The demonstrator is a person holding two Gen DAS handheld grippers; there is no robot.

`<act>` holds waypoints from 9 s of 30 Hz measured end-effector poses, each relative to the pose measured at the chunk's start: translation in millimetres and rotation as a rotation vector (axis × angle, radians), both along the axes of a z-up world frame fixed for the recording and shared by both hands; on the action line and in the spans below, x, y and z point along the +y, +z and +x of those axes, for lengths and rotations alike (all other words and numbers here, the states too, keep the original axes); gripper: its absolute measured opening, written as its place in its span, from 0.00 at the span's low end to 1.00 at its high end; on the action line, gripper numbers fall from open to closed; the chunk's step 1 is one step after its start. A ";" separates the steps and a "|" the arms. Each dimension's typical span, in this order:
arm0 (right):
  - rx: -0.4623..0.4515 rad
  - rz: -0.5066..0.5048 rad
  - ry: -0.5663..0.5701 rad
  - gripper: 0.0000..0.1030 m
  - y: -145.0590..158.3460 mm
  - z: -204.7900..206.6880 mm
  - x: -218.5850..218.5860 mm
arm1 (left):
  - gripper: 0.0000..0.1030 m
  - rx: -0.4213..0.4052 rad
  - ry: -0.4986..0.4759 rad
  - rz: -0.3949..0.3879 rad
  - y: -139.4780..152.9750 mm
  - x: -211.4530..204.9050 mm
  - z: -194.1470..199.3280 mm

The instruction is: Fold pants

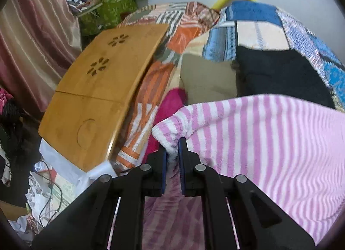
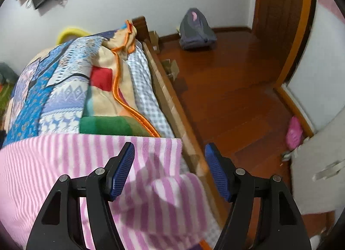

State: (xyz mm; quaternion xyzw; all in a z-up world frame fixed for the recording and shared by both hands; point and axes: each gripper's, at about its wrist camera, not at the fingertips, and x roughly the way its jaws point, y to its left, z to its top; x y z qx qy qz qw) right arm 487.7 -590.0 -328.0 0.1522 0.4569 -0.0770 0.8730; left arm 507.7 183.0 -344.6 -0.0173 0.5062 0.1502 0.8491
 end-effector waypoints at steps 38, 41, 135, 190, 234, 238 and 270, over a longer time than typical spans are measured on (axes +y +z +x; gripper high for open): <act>-0.068 -0.200 0.961 0.08 49.6 19.2 405.1 | 0.06 -0.120 -0.155 0.007 16.2 -23.6 -43.0; -0.102 -0.145 0.924 0.07 63.0 6.1 393.9 | 0.06 -0.133 -0.166 0.014 33.8 -26.7 -50.7; -0.173 -0.029 0.378 0.62 111.3 -241.0 170.9 | 0.67 -0.092 -0.339 -0.099 90.6 -159.1 -230.1; -0.204 0.050 0.225 0.06 112.0 -251.3 52.5 | 0.73 0.030 -0.782 -0.224 75.6 -372.0 -265.4; -0.080 0.167 -0.011 0.07 16.9 -369.4 24.7 | 0.05 -0.016 -0.911 -0.118 80.9 -396.6 -340.6; -0.080 0.175 -0.026 0.07 13.7 -370.1 22.9 | 0.07 -0.003 -0.912 -0.133 80.8 -395.7 -343.3; -0.104 0.230 0.499 0.33 73.9 -328.2 210.8 | 0.31 0.035 -0.858 -0.261 76.3 -352.3 -332.0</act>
